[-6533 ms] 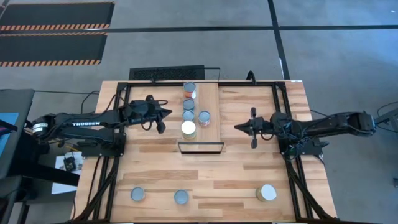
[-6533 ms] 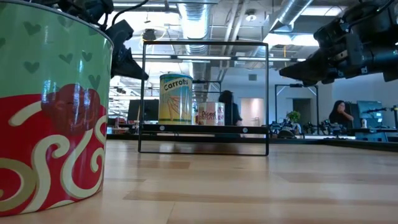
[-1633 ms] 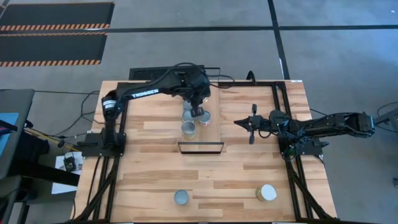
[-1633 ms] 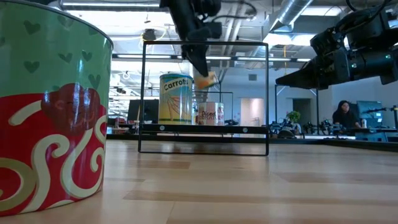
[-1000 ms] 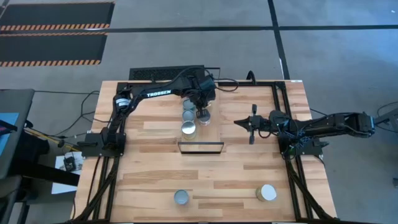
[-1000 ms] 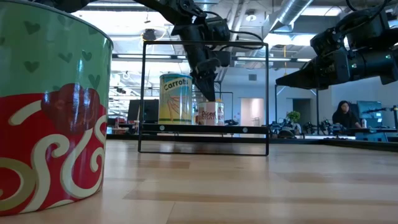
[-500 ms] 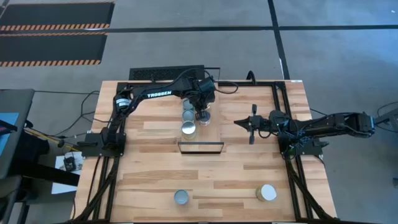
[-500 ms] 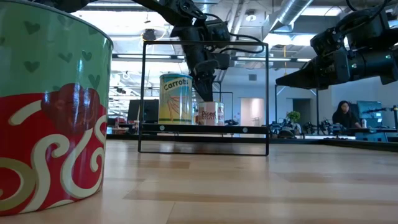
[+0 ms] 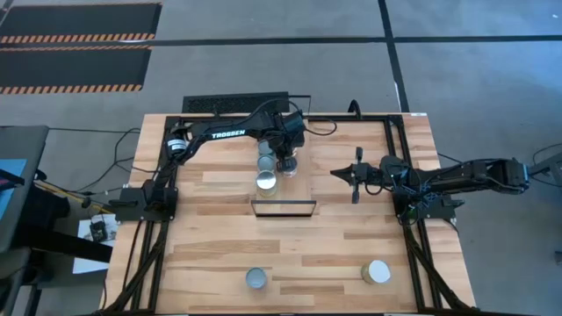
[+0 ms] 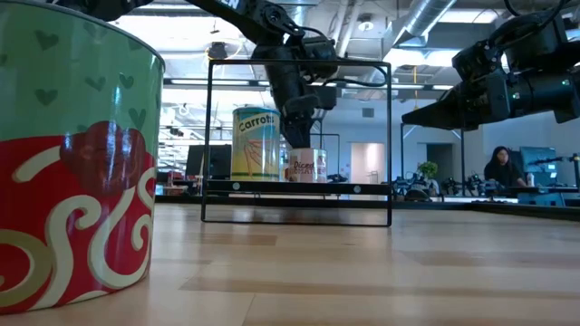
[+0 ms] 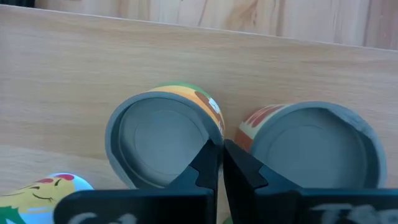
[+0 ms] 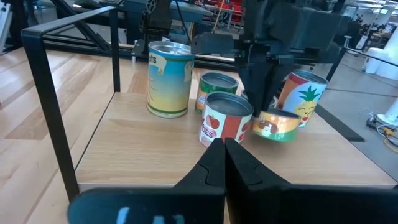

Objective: Pick and place cans onto a shelf
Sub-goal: Put the small canned mushrooms on the shelf aligned with the small tuna can

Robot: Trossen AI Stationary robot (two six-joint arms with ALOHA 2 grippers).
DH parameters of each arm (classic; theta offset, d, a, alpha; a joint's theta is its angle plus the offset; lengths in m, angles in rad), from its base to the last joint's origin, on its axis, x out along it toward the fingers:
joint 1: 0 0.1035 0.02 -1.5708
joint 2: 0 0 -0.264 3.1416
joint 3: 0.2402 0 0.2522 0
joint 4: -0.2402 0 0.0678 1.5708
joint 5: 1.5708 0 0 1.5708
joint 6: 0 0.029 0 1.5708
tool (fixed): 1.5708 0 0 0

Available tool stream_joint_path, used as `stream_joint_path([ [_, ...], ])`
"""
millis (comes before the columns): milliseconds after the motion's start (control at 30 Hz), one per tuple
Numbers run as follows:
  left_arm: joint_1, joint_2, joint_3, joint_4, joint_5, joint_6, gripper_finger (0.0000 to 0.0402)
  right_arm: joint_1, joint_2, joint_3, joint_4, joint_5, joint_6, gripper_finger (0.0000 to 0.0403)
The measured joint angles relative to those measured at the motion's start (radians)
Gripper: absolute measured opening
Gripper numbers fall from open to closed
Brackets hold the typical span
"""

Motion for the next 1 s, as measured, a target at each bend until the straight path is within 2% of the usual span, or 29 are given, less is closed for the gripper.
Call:
stream_joint_path([
  [267, 0.003, 0.0, 0.0, -0.016, 0.008, 0.007, 0.0016, 0.0, 0.0, 0.0, 0.0, -0.002, 0.0, 0.0011],
  [1000, 0.004, 0.0, 0.0, -0.029, -0.01, 0.014, 0.0022, 0.0, 0.0, 0.0, 0.0, -0.002, 0.003, 0.0011],
])
